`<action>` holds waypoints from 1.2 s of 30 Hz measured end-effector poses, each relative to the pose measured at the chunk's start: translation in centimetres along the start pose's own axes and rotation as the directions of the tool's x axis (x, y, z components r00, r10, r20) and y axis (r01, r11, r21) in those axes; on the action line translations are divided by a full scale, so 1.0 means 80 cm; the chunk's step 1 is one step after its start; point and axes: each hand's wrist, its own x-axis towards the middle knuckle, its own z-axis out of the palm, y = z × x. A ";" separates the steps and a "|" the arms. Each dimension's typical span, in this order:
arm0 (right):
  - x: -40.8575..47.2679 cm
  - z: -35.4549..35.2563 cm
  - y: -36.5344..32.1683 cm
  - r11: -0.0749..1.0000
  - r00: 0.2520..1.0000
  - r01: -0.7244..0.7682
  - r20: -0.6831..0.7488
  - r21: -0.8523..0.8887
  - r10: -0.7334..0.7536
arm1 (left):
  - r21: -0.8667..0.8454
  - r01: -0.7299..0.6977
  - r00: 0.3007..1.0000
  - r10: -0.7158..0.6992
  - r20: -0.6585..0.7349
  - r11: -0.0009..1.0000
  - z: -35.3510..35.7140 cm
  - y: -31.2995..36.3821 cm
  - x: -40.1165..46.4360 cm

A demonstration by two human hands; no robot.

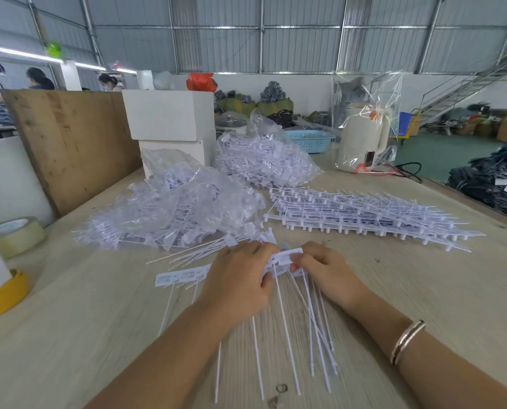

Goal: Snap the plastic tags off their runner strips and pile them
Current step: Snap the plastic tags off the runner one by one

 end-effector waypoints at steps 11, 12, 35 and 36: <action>-0.005 0.004 -0.007 0.992 0.987 0.121 0.106 0.023 -0.123 | 0.012 0.028 1.000 -0.028 -0.003 1.000 -0.003 -0.001 0.004; -0.006 0.004 -0.007 0.991 0.984 0.122 0.126 0.055 -0.128 | -0.015 0.031 0.999 -0.031 0.007 0.999 -0.003 -0.002 0.003; -0.001 0.005 0.008 0.920 0.924 0.382 0.048 -0.089 -0.380 | -0.381 0.074 0.997 -0.062 0.043 0.922 -0.005 -0.012 0.002; 0.000 0.005 0.009 0.912 0.921 0.390 0.045 -0.126 -0.387 | -0.422 0.078 0.997 -0.061 0.054 0.903 -0.004 -0.011 0.002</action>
